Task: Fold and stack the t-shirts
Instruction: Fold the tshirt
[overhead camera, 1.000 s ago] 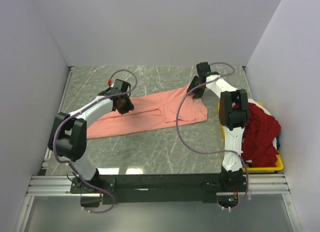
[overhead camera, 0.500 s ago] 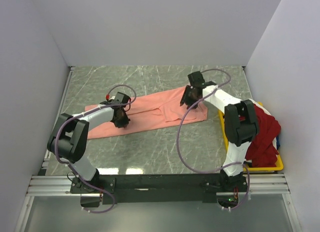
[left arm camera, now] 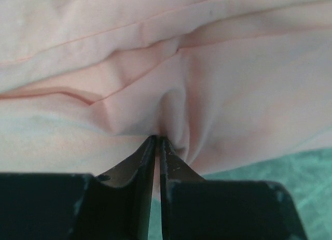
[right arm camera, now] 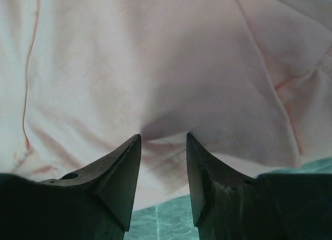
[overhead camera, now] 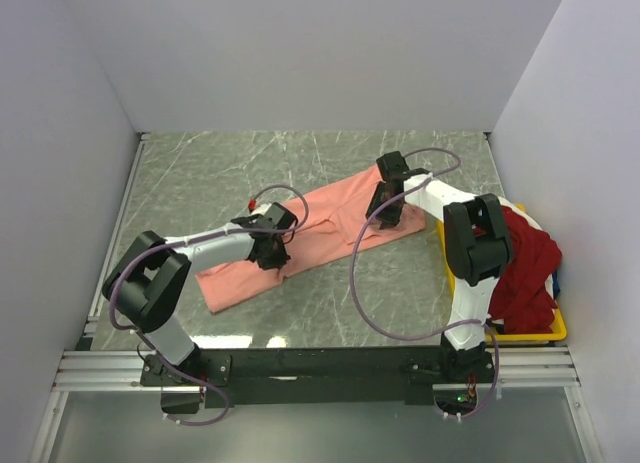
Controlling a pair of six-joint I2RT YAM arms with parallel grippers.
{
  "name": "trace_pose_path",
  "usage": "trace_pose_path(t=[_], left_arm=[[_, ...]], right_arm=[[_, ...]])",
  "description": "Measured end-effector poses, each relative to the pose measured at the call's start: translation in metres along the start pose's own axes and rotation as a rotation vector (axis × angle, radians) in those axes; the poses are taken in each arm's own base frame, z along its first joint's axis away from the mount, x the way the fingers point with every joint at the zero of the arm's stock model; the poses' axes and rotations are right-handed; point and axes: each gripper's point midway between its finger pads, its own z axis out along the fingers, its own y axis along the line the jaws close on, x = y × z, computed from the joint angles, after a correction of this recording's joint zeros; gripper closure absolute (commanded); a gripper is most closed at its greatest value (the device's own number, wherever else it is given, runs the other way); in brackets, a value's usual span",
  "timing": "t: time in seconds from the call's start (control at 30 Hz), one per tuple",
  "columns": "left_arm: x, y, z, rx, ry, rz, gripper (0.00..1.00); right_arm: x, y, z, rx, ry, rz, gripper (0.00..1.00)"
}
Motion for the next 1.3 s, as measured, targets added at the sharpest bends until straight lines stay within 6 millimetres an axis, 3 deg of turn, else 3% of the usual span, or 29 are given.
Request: trace_pose_path(t=[0.3, 0.43, 0.5, 0.6, 0.73, 0.83, 0.9, 1.03, 1.13, 1.3], left_arm=[[0.076, -0.036, -0.027, 0.124, 0.147, 0.068, 0.85], [0.106, -0.047, -0.039, 0.162, 0.218, 0.111, 0.78], [0.113, -0.048, -0.043, 0.163, 0.243, 0.129, 0.7], [0.107, -0.051, -0.05, 0.16, 0.244, 0.139, 0.64], [0.064, -0.077, -0.061, 0.228, 0.189, 0.106, 0.62], [0.003, -0.098, -0.059, 0.288, 0.114, 0.033, 0.61], [-0.04, -0.111, -0.052, 0.307, 0.06, 0.009, 0.54], [-0.133, -0.147, -0.019, 0.325, -0.057, 0.042, 0.45], [-0.184, -0.161, 0.014, 0.329, -0.139, 0.114, 0.35], [-0.221, -0.153, 0.057, 0.327, -0.176, 0.225, 0.24]], right_arm=[[-0.041, -0.016, 0.012, 0.109, -0.019, -0.007, 0.53], [-0.053, -0.012, 0.017, 0.135, -0.006, -0.031, 0.54], [-0.059, -0.009, 0.019, 0.141, 0.0, -0.047, 0.54], [-0.071, -0.002, 0.024, 0.144, 0.003, -0.072, 0.54], [-0.088, 0.013, 0.031, 0.123, -0.008, -0.11, 0.53], [-0.098, 0.029, 0.037, 0.087, -0.013, -0.144, 0.52], [-0.103, 0.042, 0.04, 0.051, -0.02, -0.171, 0.48], [-0.099, 0.068, 0.038, -0.027, -0.015, -0.233, 0.4], [-0.096, 0.085, 0.034, -0.081, -0.025, -0.263, 0.38], [-0.098, 0.091, 0.009, -0.107, -0.074, -0.252, 0.38]])
